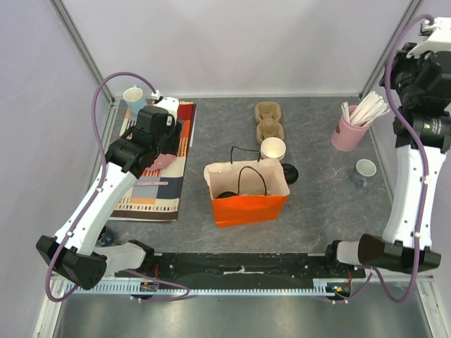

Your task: Pack the takeout coffee

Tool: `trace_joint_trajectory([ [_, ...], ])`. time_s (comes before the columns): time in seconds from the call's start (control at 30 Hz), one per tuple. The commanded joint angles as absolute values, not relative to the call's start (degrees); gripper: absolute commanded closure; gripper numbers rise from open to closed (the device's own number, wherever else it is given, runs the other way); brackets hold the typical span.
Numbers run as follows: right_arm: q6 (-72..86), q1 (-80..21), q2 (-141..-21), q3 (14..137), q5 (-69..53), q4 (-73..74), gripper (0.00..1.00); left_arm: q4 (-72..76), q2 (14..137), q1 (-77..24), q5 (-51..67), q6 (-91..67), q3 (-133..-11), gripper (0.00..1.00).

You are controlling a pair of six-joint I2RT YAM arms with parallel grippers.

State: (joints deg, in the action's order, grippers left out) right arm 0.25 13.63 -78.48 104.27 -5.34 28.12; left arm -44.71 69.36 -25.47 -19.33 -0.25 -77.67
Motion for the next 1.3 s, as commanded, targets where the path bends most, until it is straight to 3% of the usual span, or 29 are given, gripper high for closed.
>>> trace_joint_trajectory([
  [0.0, 10.6, 13.6, -74.3, 107.1, -15.7, 29.1, 1.00, -43.9, 70.7, -25.2, -19.2, 3.1, -79.2, 0.36],
  [0.17, 2.1, 13.6, -73.7, 107.1, -11.3, 35.9, 0.99, -43.9, 72.3, -25.2, -19.1, 3.8, -80.4, 0.36],
  [0.23, -2.6, 13.6, -74.3, 103.4, -9.9, 36.2, 0.78, -44.0, 72.8, -25.2, -18.9, 3.8, -80.5, 0.36],
  [0.27, -3.6, 13.6, -74.9, 101.9, -9.8, 35.6, 0.62, -43.9, 72.7, -25.2, -18.8, 3.8, -80.2, 0.36],
  [0.33, -4.2, 14.1, -76.0, 97.8, -11.7, 33.8, 0.47, -43.9, 72.2, -25.2, -18.8, 3.7, -79.2, 0.36],
  [0.47, -1.6, 15.4, -83.5, 98.3, -13.8, 34.4, 0.33, -43.8, 70.3, -25.2, -18.5, 3.5, -76.1, 0.36],
  [0.63, -9.2, 15.6, -90.0, 99.1, -11.3, 36.1, 0.31, -43.8, 67.3, -25.2, -18.5, 3.6, -72.4, 0.36],
  [0.93, -16.2, 16.6, -97.8, 98.4, -15.6, 34.5, 0.47, -43.9, 65.2, -25.2, -18.0, 3.5, -68.9, 0.36],
  [1.27, -17.1, 16.3, -101.8, 97.1, -14.4, 32.4, 0.46, -43.3, 66.9, -25.3, -18.0, 3.6, -69.4, 0.36],
])
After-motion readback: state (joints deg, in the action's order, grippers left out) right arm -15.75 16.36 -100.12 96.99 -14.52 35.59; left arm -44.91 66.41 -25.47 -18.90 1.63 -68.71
